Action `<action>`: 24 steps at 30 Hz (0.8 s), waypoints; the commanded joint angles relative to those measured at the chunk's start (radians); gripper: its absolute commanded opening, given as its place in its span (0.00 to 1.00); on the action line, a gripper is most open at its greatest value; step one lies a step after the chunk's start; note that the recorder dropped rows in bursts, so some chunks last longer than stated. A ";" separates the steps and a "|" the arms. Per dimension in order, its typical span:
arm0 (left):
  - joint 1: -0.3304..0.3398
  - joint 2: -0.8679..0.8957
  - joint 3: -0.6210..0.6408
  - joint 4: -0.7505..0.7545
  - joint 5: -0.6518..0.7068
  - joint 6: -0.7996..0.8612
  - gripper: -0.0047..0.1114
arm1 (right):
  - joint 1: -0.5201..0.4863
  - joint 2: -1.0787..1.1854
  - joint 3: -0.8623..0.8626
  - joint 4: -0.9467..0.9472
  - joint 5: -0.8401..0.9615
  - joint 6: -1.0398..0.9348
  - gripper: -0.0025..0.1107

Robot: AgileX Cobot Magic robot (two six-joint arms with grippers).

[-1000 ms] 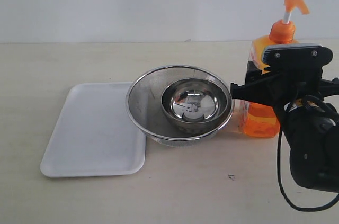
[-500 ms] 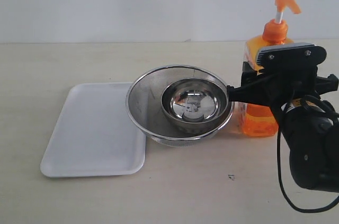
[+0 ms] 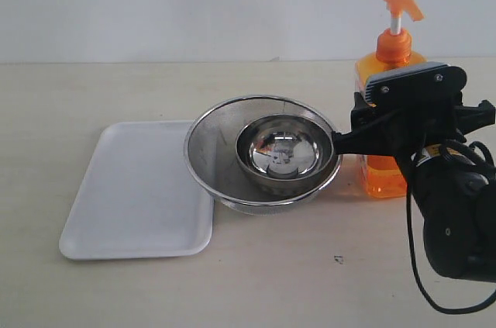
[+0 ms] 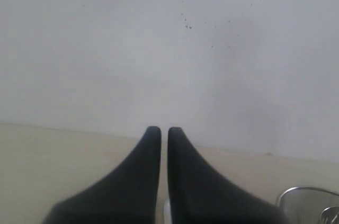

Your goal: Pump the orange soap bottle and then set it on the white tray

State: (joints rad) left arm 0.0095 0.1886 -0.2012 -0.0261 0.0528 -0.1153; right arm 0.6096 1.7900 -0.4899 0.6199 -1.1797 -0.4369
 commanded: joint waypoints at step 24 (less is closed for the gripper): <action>-0.068 0.352 -0.162 -0.017 -0.160 0.026 0.08 | -0.002 -0.002 -0.001 0.001 -0.041 -0.018 0.07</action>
State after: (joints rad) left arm -0.0527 0.5389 -0.3551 -0.0376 -0.0675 -0.0929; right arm 0.6096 1.7900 -0.4899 0.6199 -1.1797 -0.4438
